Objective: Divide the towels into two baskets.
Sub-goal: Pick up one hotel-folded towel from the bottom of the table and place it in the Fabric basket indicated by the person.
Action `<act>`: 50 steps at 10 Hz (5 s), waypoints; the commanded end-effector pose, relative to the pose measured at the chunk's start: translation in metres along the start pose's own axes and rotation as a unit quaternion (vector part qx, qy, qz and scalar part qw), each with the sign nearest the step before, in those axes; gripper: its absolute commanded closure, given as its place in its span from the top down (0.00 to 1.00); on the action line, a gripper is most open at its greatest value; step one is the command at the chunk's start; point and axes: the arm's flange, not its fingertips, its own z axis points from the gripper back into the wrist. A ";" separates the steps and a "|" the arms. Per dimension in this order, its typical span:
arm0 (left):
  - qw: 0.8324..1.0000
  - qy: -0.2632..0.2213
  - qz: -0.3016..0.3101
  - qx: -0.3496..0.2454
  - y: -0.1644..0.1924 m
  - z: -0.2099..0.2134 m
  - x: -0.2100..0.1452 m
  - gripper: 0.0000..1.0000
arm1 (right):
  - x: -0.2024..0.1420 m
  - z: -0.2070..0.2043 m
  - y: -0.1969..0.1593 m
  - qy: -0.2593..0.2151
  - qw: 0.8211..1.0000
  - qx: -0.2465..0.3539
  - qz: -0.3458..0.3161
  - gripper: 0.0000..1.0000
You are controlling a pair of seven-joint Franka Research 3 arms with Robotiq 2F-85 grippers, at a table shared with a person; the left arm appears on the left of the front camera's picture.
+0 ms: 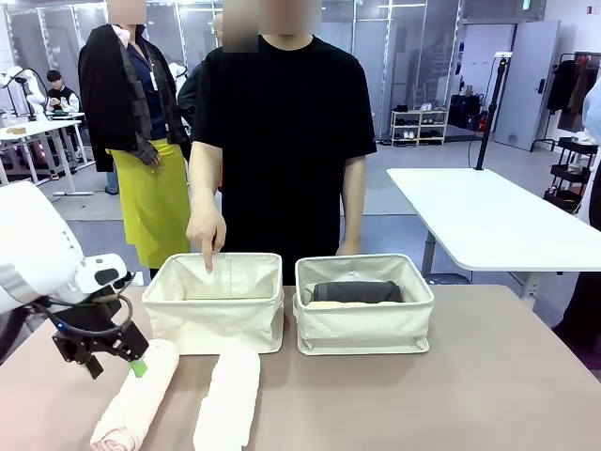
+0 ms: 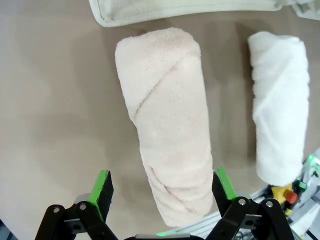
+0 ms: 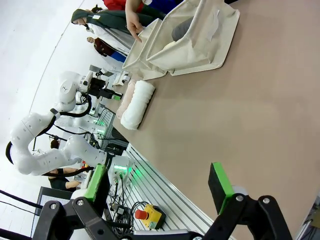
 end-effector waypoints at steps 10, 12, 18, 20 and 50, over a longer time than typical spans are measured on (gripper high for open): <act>0.998 -0.008 0.062 0.003 -0.013 -0.058 -0.067 0.75 | -0.002 0.001 0.004 -0.004 1.000 0.003 0.006 1.00; 0.998 -0.013 0.064 -0.002 -0.013 -0.055 -0.066 0.55 | -0.002 0.001 0.004 -0.004 1.000 0.003 0.006 1.00; 0.998 -0.009 0.065 0.009 -0.021 -0.048 0.005 0.55 | -0.002 0.001 0.004 -0.004 1.000 0.003 0.006 1.00; 0.998 -0.009 0.065 0.009 -0.021 -0.048 0.005 0.55 | -0.002 0.001 0.004 -0.004 1.000 0.003 0.006 1.00; 0.713 0.014 -0.688 0.133 -0.120 0.056 0.218 0.55 | -0.002 0.001 0.004 -0.004 1.000 0.003 0.006 1.00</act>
